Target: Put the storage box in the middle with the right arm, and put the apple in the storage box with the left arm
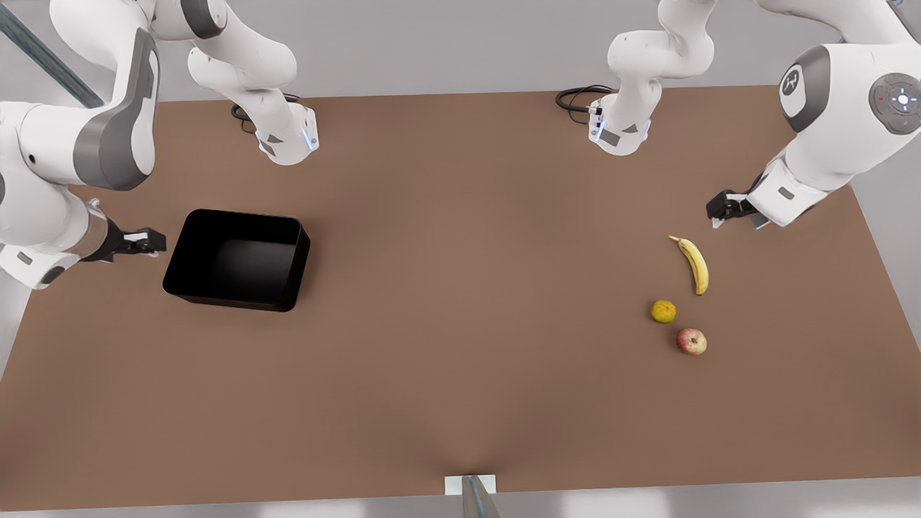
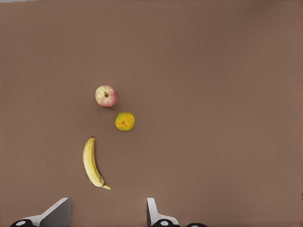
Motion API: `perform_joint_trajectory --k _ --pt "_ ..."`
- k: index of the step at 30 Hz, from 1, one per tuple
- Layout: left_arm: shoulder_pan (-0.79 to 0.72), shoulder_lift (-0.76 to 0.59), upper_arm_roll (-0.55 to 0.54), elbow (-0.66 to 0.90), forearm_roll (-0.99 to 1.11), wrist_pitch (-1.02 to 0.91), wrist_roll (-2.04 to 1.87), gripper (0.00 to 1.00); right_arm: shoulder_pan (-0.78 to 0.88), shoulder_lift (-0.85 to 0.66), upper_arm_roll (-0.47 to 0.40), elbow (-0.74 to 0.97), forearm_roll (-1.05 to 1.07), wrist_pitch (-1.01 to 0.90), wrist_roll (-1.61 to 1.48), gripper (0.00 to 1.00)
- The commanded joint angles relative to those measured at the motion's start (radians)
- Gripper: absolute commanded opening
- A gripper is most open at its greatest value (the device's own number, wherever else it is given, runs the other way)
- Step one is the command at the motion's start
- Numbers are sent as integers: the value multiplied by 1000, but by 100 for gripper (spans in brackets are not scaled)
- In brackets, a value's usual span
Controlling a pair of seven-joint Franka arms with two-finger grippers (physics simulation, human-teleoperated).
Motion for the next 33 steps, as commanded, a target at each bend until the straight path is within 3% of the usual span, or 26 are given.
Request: perform_joint_trajectory --k 1,4,8,12,14,16,18,23,33 --pt "23 0 1 -1 0 0 0 100 1 0 0 0 0 0 0 100" --pt "25 90 35 37 -14 -20 -145 100 1 14 -2 -37 6 12 6 100" --pt "57 362 116 152 -415 -58 -853 100 -2 -14 -6 -366 78 253 166 100" --pt "65 577 325 140 -994 -32 -876 100 -32 -12 -92 -528 80 397 148 100" --pt "65 626 328 132 -1063 -31 -876 100 -28 -28 -150 -627 103 429 148 100" --pt "106 696 329 132 -1164 -31 -879 100 -51 -115 -152 -819 97 590 143 100" --pt "140 797 355 145 -1267 -37 -879 100 -84 -137 -167 -897 97 664 94 100" --pt "169 874 372 146 -1339 -47 -867 100 -108 -106 -250 -922 103 699 10 100" --pt "175 936 372 198 -1321 -83 -848 100 -120 -12 -276 -980 97 861 -43 100"
